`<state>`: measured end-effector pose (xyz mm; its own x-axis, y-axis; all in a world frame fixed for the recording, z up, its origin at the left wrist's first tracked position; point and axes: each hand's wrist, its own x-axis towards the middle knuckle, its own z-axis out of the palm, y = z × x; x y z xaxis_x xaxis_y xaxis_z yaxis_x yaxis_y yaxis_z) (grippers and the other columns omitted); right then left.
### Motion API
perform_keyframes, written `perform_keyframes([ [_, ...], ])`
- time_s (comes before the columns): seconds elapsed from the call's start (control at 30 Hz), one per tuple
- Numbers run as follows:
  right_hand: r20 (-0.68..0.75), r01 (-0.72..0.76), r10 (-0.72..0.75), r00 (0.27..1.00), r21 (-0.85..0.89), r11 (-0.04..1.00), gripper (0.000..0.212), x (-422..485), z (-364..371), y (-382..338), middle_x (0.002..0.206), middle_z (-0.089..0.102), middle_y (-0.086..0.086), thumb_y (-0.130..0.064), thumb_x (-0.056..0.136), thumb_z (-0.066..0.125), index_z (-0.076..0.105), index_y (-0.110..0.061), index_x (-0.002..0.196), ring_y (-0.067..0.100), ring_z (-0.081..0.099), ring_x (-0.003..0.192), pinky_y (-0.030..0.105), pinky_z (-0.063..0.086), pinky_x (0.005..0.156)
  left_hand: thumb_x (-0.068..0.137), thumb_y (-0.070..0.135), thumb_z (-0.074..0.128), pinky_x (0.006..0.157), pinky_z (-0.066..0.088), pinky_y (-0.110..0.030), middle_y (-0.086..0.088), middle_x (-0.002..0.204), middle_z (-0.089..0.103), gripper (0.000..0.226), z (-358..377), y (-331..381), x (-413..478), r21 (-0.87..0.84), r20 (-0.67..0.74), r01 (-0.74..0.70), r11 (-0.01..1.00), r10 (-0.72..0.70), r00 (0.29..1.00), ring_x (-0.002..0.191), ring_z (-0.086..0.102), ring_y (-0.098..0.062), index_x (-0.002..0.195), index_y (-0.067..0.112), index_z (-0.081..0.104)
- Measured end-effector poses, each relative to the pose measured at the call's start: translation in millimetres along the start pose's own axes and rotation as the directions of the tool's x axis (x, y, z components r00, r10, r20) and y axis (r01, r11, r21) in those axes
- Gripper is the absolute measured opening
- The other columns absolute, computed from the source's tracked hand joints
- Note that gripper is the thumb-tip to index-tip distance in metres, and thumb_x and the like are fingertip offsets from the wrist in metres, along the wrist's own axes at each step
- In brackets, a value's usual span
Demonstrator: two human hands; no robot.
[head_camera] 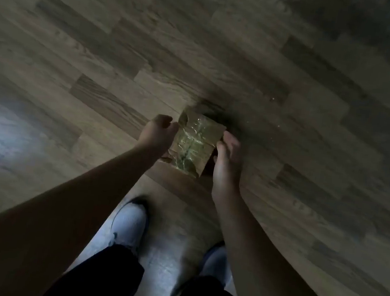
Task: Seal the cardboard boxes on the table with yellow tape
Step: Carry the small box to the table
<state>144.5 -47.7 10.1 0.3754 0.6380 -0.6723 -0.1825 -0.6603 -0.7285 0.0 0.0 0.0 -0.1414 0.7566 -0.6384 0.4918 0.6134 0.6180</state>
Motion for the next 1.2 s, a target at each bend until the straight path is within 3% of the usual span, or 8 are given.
perform_keyframes([
  [0.13,-0.09,-0.076,0.062,0.994,-0.164,0.984,0.043,36.2,10.8,31.2,0.136,0.048,0.009,-0.011,0.092,0.055,0.047,-0.016,0.134,0.023,0.052,0.119,0.038,0.049,0.096,0.098,0.034,0.049,0.053,0.038,-0.024,-0.01,0.125,0.058,0.049,21.8,-14.9,27.0,0.076,0.056,0.109,0.991,-0.114,0.992,0.091,0.055,-0.019,0.139,0.008,0.046],
  [0.2,-0.098,-0.148,0.128,0.987,-0.238,0.96,0.049,49.0,16.5,43.1,0.137,0.047,0.012,-0.015,0.091,0.056,0.043,-0.016,0.138,0.027,0.052,0.118,0.045,0.047,0.1,0.098,0.035,0.048,0.057,0.051,-0.032,-0.009,0.109,0.061,0.042,30.9,-21.0,37.5,0.072,0.105,0.151,0.986,-0.158,0.982,0.089,0.06,-0.023,0.132,0.01,0.051],
  [0.33,-0.076,-0.203,0.19,0.979,-0.236,0.95,0.055,64.4,23.6,52.3,0.14,0.046,0.013,-0.015,0.093,0.053,0.035,-0.012,0.145,0.029,0.05,0.122,0.038,0.043,0.101,0.097,0.033,0.05,0.078,0.056,-0.043,-0.004,0.096,0.056,0.038,40.6,-30.7,47.2,0.075,0.11,0.209,0.975,-0.217,0.97,0.09,0.059,-0.026,0.129,0.013,0.049],
  [0.5,-0.078,-0.113,0.095,0.992,-0.267,0.957,0.046,36.8,19.7,18.3,0.126,0.056,0.004,-0.021,0.093,0.054,0.044,-0.018,0.138,0.023,0.056,0.112,0.037,0.047,0.097,0.095,0.03,0.055,0.06,0.056,-0.04,-0.006,0.104,0.055,0.034,16.2,-5.5,10.1,0.028,0.021,0.202,0.979,-0.202,0.979,0.087,0.059,-0.026,0.125,0.015,0.047],
  [0.63,-0.075,0.008,-0.028,0.997,-0.257,0.966,0.032,-23.7,11.5,-55.2,0.105,0.058,-0.005,-0.026,0.097,0.053,0.052,-0.015,0.126,0.014,0.058,0.096,0.024,0.046,0.08,0.09,0.03,0.063,0.078,0.055,-0.043,-0.001,0.094,0.057,0.032,-27.4,50.6,-51.0,-0.05,-0.084,0.145,0.988,-0.149,0.985,0.094,0.062,-0.029,0.116,0.014,0.054],
  [0.77,-0.065,0.091,-0.115,0.991,-0.295,0.951,0.03,-96.5,7.7,-153.1,0.108,0.06,-0.002,-0.026,0.097,0.053,0.053,-0.013,0.125,0.014,0.058,0.095,0.009,0.041,0.067,0.088,0.028,0.065,0.064,0.053,-0.033,0.002,0.096,0.063,0.027,-92.1,127.6,-120.5,-0.114,-0.146,0.088,0.99,-0.104,0.984,0.083,0.061,-0.02,0.111,0.016,0.058],
  [1.03,-0.025,0.249,-0.286,0.958,-0.424,0.871,0.029,-226.5,40.4,-377.8,0.11,0.062,0.005,-0.029,0.097,0.05,0.054,-0.014,0.121,0.023,0.06,0.095,0.025,0.041,0.072,0.089,0.031,0.065,0.046,0.041,-0.021,0.003,0.097,0.06,0.031,-247.8,290.5,-223.1,-0.186,-0.18,-0.013,0.983,-0.021,0.983,0.076,0.057,-0.015,0.114,0.014,0.056],
  [1.2,0.055,0.313,-0.329,0.943,-0.488,0.815,0.028,-283.7,58.4,-479.5,0.088,0.053,-0.009,-0.028,0.098,0.048,0.051,-0.013,0.122,0.013,0.053,0.076,0.026,0.037,0.068,0.092,0.032,0.062,0.061,0.044,-0.026,0.0,0.103,0.06,0.038,-329.0,361.1,-255.1,-0.123,-0.177,-0.106,0.987,0.084,0.981,0.082,0.056,-0.016,0.121,0.011,0.052],
])
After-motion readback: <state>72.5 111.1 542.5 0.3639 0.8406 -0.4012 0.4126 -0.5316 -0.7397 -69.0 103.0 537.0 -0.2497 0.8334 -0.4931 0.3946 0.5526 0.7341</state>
